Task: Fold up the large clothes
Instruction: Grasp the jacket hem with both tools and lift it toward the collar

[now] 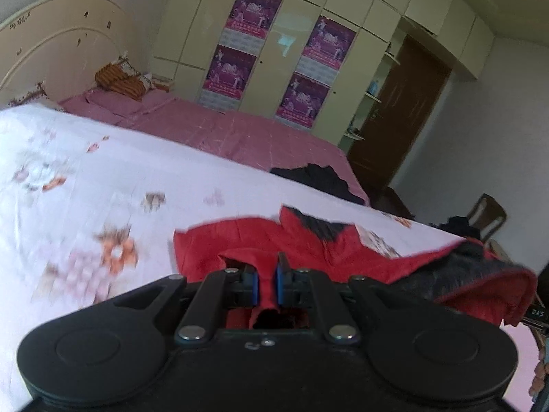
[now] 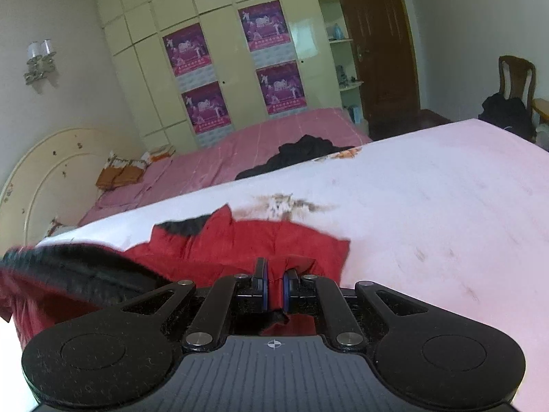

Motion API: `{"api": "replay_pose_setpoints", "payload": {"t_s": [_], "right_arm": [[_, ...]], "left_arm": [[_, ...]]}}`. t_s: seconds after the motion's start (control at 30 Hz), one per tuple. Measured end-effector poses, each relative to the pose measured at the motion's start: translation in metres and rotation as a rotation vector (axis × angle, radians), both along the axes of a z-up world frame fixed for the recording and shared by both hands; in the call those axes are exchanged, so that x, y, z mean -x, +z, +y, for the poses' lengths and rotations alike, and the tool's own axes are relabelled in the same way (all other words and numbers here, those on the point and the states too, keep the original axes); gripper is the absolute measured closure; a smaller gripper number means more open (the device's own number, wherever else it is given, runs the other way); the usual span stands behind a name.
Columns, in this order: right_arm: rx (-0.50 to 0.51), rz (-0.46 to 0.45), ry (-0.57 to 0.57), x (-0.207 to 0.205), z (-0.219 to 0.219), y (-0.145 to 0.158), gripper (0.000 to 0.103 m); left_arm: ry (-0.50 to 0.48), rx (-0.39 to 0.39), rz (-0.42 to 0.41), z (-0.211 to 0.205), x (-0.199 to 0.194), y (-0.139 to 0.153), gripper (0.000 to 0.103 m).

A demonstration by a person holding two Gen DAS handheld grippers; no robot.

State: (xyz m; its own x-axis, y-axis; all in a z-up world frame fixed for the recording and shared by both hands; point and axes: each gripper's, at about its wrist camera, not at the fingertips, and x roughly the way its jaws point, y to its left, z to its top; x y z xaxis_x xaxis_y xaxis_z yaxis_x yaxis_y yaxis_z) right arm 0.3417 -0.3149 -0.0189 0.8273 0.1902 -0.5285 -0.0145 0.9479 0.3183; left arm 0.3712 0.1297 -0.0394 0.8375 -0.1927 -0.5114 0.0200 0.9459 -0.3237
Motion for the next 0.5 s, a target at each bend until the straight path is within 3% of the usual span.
{"api": "replay_pose_setpoints", "payload": {"t_s": [0.3, 0.5], "right_arm": [[-0.005, 0.068, -0.016, -0.109, -0.013, -0.022, 0.096], [-0.018, 0.121, -0.028, -0.162, -0.017, -0.049, 0.096]], "left_arm": [[0.075, -0.102, 0.056, -0.015, -0.095, -0.007, 0.094], [0.102, -0.138, 0.071, -0.022, -0.132, -0.025, 0.094]]}}
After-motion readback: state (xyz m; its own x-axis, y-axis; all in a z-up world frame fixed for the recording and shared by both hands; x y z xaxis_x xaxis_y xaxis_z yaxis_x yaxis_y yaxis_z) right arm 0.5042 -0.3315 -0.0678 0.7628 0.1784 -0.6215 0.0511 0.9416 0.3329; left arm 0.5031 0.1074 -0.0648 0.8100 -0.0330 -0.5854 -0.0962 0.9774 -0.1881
